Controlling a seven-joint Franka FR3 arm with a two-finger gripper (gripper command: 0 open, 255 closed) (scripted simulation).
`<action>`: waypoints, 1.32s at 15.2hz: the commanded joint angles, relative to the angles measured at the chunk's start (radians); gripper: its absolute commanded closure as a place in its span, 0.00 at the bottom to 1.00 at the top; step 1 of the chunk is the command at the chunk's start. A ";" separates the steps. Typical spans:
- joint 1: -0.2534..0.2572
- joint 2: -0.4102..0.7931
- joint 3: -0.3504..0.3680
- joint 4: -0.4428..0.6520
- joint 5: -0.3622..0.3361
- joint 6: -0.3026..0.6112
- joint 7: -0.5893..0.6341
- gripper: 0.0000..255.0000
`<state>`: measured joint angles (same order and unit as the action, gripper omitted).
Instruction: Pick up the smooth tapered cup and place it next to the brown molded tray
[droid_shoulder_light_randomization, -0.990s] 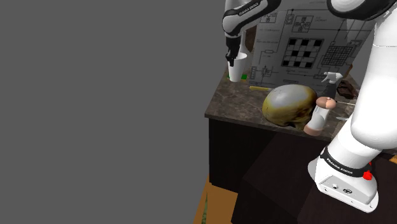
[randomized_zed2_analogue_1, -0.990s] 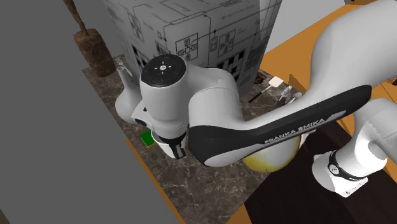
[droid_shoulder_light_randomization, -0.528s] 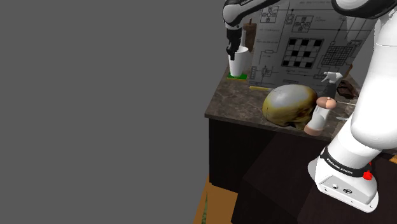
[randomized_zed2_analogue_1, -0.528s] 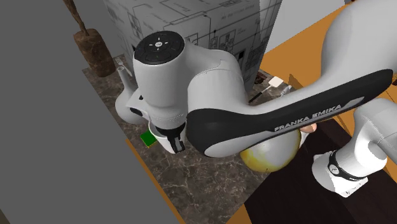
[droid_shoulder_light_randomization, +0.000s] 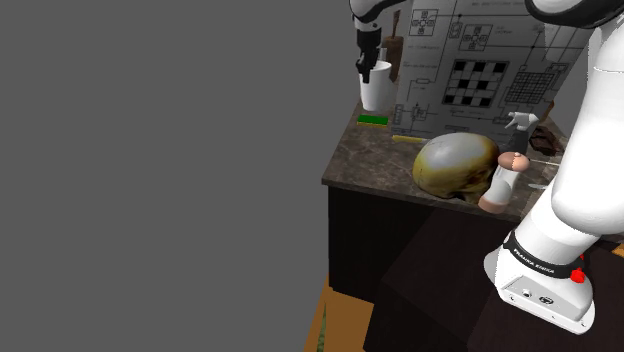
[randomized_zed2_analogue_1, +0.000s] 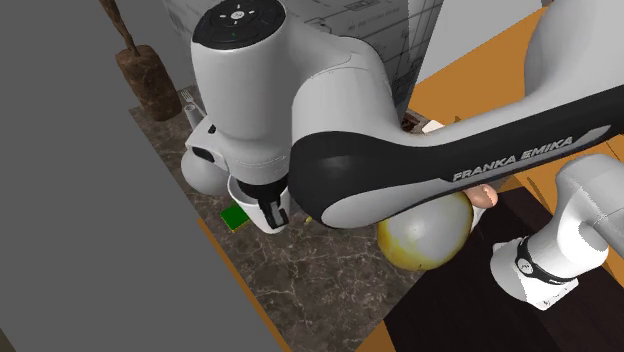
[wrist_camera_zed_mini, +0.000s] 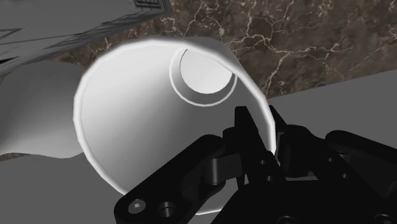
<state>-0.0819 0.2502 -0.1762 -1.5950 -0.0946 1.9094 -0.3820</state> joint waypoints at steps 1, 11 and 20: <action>0.000 -0.004 0.000 0.021 0.000 -0.025 -0.003 1.00; -0.002 0.003 -0.001 0.164 0.005 -0.161 -0.019 1.00; -0.028 -0.217 -0.030 -0.088 -0.029 -0.117 -0.071 1.00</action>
<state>-0.1047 0.0690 -0.2010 -1.6379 -0.1181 1.7803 -0.4428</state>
